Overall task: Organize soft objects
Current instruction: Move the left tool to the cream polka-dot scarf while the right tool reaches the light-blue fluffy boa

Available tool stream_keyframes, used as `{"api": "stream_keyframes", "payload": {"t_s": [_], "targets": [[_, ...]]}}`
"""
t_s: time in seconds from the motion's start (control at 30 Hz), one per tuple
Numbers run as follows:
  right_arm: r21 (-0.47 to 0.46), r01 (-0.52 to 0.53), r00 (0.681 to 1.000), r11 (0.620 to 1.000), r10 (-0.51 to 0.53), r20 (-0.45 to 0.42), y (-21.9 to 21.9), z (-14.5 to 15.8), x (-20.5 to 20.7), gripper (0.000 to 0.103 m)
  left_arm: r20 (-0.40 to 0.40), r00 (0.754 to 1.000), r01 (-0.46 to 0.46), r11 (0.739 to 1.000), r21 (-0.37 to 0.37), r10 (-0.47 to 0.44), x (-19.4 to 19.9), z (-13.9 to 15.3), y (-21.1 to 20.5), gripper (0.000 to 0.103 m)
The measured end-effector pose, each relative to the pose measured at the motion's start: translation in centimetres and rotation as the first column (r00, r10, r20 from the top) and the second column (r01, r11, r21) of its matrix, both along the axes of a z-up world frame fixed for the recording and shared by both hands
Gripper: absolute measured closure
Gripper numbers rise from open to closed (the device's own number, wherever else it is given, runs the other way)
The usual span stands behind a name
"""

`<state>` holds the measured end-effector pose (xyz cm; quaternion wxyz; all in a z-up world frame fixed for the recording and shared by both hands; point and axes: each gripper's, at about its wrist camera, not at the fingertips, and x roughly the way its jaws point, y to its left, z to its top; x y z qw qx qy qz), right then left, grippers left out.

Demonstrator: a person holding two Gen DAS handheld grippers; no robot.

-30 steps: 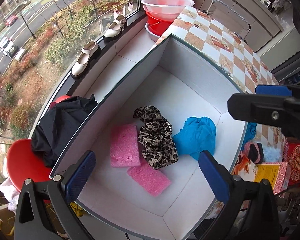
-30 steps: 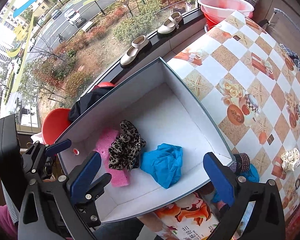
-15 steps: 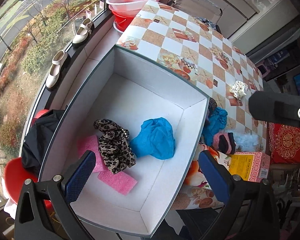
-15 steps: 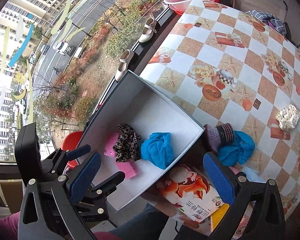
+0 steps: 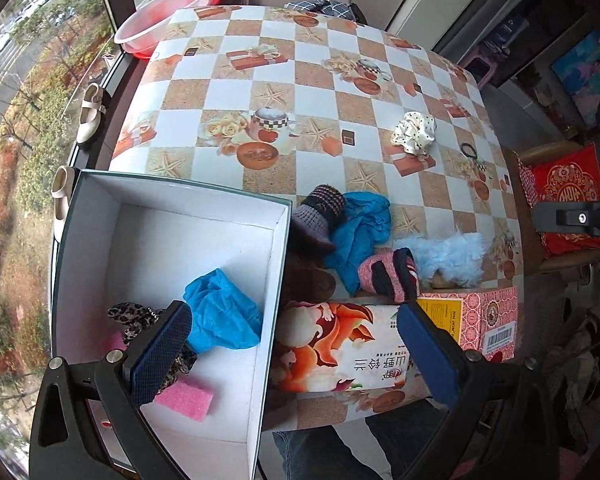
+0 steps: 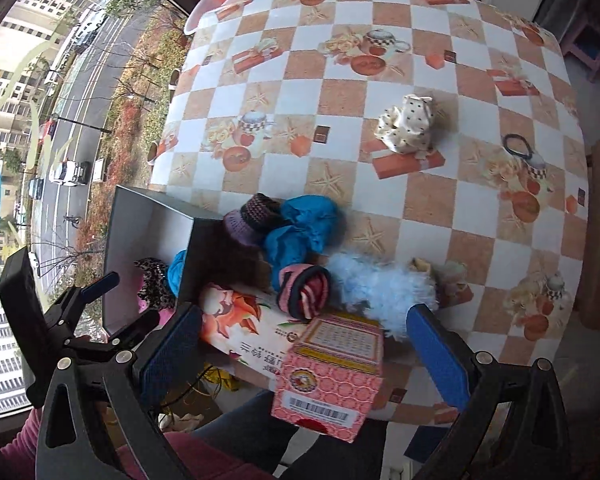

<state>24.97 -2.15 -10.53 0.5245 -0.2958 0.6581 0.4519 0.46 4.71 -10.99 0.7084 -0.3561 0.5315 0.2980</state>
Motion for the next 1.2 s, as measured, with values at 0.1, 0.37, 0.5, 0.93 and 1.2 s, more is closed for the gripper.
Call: {"api": "stream_keyframes", "payload": {"t_s": [0.1, 0.37, 0.5, 0.93, 1.2], "targets": [[-0.071, 0.033, 0.999, 0.997, -0.032, 0.016, -1.1, -3.1, 3.1, 0.000, -0.023, 0.999, 0.029, 1.000, -0.002, -0.030, 1.7, -0.2, -0.1, 0.000], [-0.206, -0.002, 0.990, 0.978, -0.027, -0.138, -1.5, -13.7, 4.8, 0.000, -0.081, 0.996, 0.041, 0.999, -0.031, -0.044, 4.6, -0.3, 0.3, 0.000], [-0.213, -0.096, 0.987, 0.972, 0.067, -0.144, -0.9, -16.5, 3.1, 0.009, -0.097, 0.994, 0.036, 0.998, -0.060, -0.042, 6.5, -0.4, 0.9, 0.000], [-0.071, 0.236, 0.970, 0.969, -0.239, -0.048, -6.4, -13.6, 14.7, 0.069, -0.086, 0.986, 0.138, 0.989, -0.048, -0.141, 20.5, -2.8, 5.2, 0.000], [-0.002, 0.362, 0.932, 0.932, -0.362, 0.007, -11.2, -11.9, 19.0, 0.008, -0.150, 0.974, 0.162, 0.986, -0.049, -0.168, 28.7, -9.3, 6.1, 0.001]]}}
